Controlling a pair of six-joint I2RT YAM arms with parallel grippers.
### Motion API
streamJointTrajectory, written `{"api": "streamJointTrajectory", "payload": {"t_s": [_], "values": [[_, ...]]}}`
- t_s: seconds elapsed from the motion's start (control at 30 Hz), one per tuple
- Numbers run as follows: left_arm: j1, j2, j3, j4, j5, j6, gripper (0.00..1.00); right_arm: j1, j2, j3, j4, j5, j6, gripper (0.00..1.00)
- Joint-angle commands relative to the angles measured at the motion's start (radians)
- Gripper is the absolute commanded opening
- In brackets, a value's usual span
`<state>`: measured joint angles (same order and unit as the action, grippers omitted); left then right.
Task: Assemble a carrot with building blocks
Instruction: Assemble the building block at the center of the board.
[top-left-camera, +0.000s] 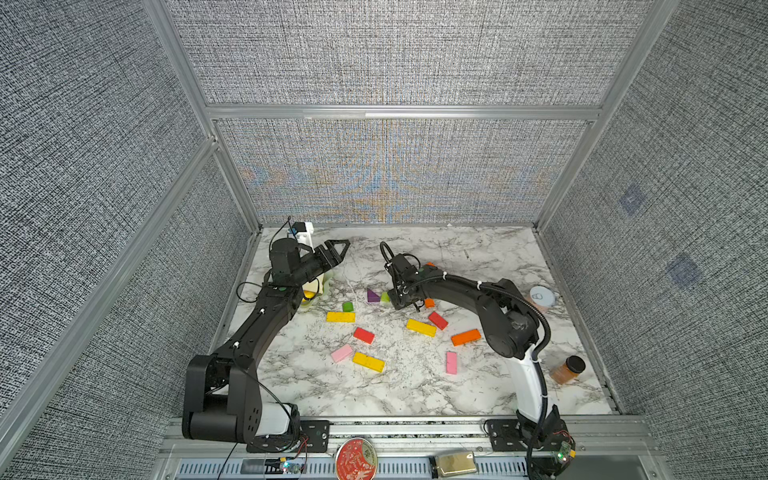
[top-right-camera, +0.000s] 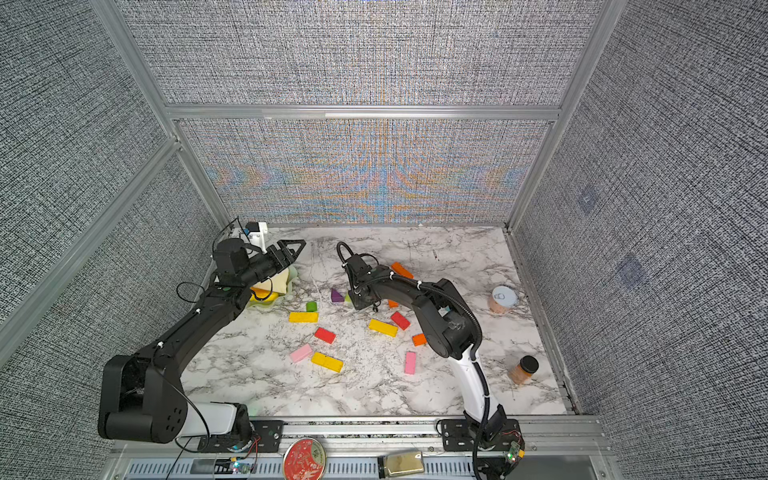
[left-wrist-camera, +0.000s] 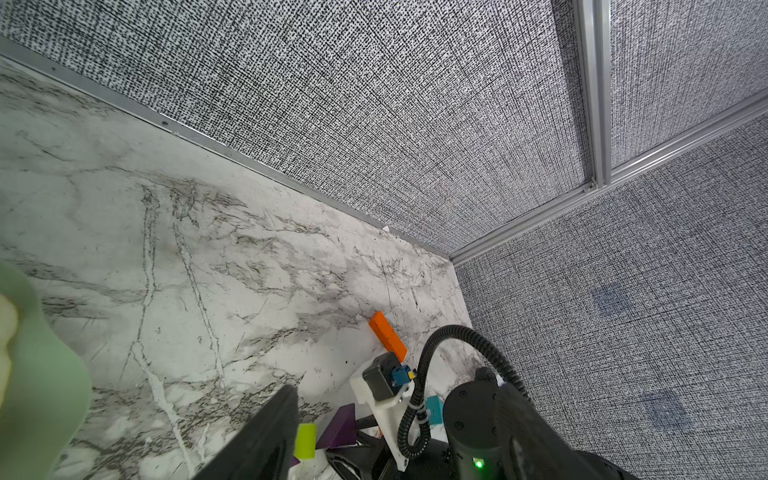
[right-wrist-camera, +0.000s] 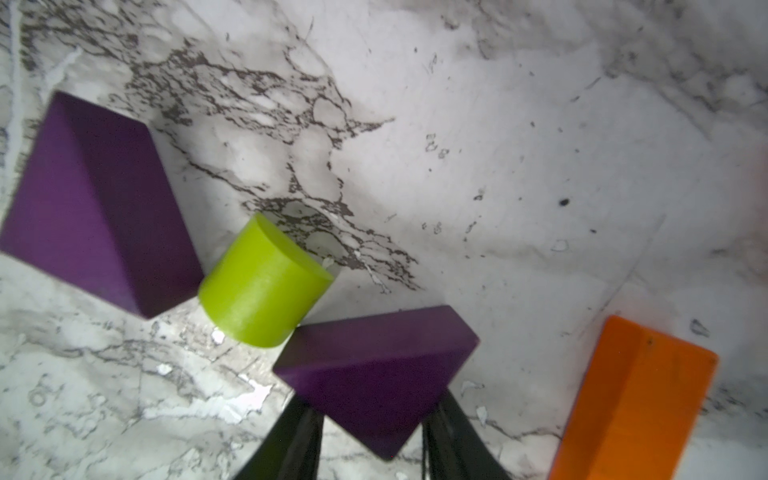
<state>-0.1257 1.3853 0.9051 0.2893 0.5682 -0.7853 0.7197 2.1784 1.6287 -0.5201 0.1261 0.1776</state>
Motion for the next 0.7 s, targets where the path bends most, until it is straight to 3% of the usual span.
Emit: {"api": "streamJointTrajectory", "payload": {"t_s": [0.0, 0.37, 0.67], "values": [[0.001, 0.000, 0.003, 0.023, 0.004, 0.011, 0.76, 0.000, -0.008, -0.003, -0.011, 0.004, -0.016, 0.41], [0.000, -0.001, 0.003, 0.025, 0.007, 0.011, 0.76, 0.012, -0.176, -0.072, -0.041, 0.050, 0.013, 0.48], [-0.007, 0.014, 0.001, 0.043, 0.030, -0.006, 0.76, -0.135, -0.195, -0.127, -0.097, 0.019, 0.019, 0.54]]}}
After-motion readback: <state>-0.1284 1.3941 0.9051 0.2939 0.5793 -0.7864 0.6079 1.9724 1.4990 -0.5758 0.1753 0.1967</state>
